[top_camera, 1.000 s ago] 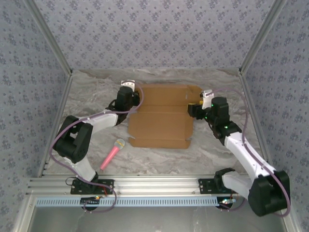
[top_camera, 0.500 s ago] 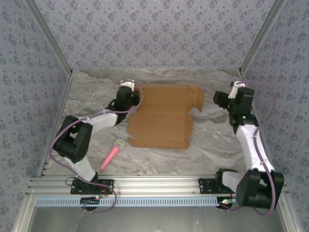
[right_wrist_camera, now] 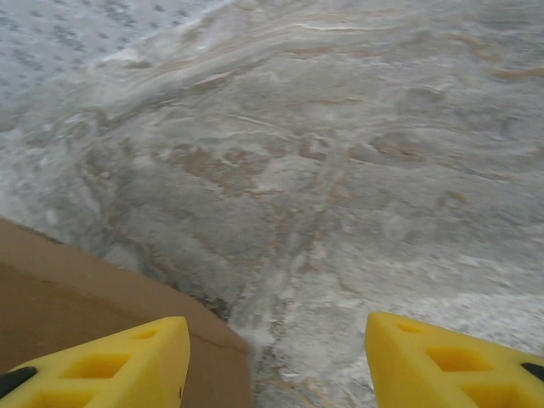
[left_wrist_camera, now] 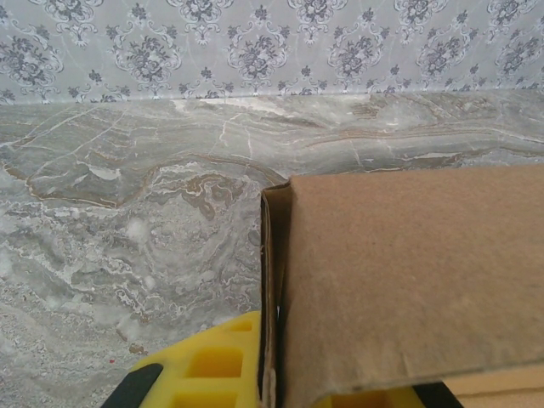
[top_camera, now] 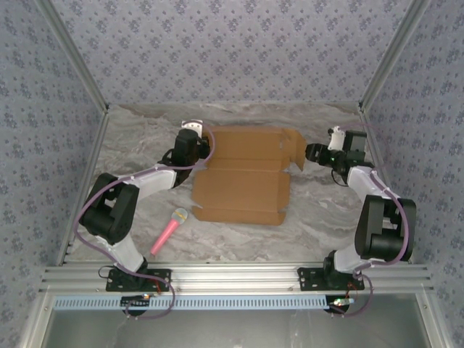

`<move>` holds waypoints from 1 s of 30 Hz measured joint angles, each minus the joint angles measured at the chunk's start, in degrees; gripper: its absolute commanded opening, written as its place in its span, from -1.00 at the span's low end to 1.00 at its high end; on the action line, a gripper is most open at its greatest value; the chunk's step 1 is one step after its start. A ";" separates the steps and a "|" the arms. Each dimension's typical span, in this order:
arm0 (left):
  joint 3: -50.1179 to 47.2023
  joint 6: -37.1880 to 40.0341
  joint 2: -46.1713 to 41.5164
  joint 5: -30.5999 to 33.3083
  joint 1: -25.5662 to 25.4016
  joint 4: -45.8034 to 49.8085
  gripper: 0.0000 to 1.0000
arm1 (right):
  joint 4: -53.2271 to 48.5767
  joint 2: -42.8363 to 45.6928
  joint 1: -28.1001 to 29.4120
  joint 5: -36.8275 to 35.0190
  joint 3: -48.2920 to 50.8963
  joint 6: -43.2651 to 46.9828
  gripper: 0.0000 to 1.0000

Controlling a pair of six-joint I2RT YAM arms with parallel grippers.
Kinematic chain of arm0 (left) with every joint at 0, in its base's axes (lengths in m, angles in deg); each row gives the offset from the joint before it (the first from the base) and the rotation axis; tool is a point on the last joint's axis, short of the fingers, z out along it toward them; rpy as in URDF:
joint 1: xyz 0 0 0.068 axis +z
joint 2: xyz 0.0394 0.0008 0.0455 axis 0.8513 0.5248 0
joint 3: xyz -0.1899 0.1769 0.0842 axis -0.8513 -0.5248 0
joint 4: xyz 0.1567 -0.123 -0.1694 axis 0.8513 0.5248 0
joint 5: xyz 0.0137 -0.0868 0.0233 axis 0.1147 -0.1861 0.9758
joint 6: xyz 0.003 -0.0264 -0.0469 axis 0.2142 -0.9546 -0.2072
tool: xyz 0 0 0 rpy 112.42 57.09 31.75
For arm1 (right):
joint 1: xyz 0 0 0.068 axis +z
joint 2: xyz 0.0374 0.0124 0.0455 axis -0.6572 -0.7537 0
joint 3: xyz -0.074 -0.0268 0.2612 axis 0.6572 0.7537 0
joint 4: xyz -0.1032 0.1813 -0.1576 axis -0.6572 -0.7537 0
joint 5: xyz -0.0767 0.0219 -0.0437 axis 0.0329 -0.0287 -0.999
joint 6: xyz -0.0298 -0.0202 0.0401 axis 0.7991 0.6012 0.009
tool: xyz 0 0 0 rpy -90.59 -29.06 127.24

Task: Fold the paper box

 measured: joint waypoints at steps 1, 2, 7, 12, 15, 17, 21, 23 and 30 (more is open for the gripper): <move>0.00 -0.02 0.00 0.00 0.00 -0.02 -1.00 | 0.42 0.00 0.26 1.11 0.00 0.20 0.14; 0.00 -0.02 0.00 0.00 0.00 -0.02 -1.00 | 0.76 -0.02 0.61 2.10 0.00 0.55 0.14; 0.00 -0.02 0.00 -0.20 0.00 -0.02 -1.00 | 1.70 -0.04 2.93 4.85 0.00 2.95 0.14; 0.00 -0.02 0.00 -0.15 0.00 -0.02 -1.00 | 2.12 -0.04 4.55 6.32 0.02 4.98 0.14; 0.00 -0.02 0.00 -0.15 0.13 -0.02 -1.00 | 2.10 -0.04 5.05 6.84 0.02 6.21 0.15; 0.00 -0.02 0.00 -0.15 0.24 0.00 -1.00 | 2.10 -0.04 5.44 6.91 0.04 6.99 0.15; 0.00 -0.02 0.00 -0.13 0.28 0.02 -1.00 | 1.49 -0.04 5.90 6.75 0.07 7.93 0.15; 0.00 0.00 0.00 -0.15 0.28 0.02 -1.00 | 0.44 -0.02 6.01 5.77 0.04 8.15 0.15; 0.07 0.20 0.00 -0.20 0.26 0.70 -1.00 | -8.50 -0.02 6.12 0.57 -3.15 8.04 0.14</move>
